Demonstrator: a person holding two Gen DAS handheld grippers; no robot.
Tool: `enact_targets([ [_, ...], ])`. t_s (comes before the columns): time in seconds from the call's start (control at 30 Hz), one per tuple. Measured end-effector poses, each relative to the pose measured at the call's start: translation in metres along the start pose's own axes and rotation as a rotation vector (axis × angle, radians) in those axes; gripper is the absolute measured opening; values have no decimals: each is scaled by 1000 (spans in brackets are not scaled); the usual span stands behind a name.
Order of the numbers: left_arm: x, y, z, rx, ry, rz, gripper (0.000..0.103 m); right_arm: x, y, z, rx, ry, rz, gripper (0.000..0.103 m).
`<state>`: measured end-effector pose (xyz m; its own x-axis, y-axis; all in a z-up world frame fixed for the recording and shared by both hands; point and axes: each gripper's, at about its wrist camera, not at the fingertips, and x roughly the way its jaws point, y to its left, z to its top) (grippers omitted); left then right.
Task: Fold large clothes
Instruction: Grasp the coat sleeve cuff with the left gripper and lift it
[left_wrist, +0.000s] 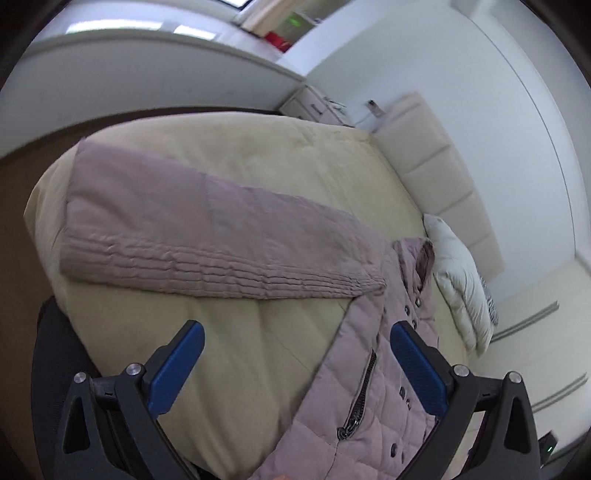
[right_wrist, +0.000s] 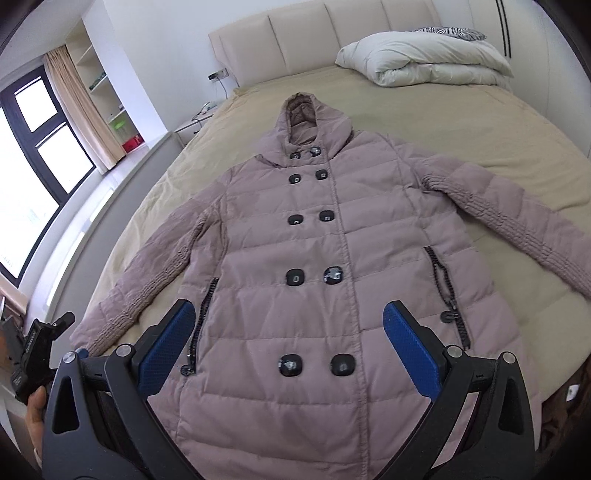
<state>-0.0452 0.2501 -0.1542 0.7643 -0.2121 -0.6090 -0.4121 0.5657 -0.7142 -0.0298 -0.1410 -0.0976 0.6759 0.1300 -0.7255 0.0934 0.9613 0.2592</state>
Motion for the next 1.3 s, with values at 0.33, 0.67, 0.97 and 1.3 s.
enact_targets([
  [0.33, 2, 73, 2, -357, -111, -77, 90, 9, 8, -4, 11, 5, 68, 103],
  [0.67, 9, 80, 20, -418, -227, 25, 76, 17, -7, -9, 55, 39, 87, 103],
  [0.97, 19, -39, 29, 256, -256, 196, 18, 28, -41, -16, 141, 54, 101, 85],
  [1.3, 55, -184, -136, 1195, -230, 189, 15, 66, -79, 2, 366, 169, 439, 80],
])
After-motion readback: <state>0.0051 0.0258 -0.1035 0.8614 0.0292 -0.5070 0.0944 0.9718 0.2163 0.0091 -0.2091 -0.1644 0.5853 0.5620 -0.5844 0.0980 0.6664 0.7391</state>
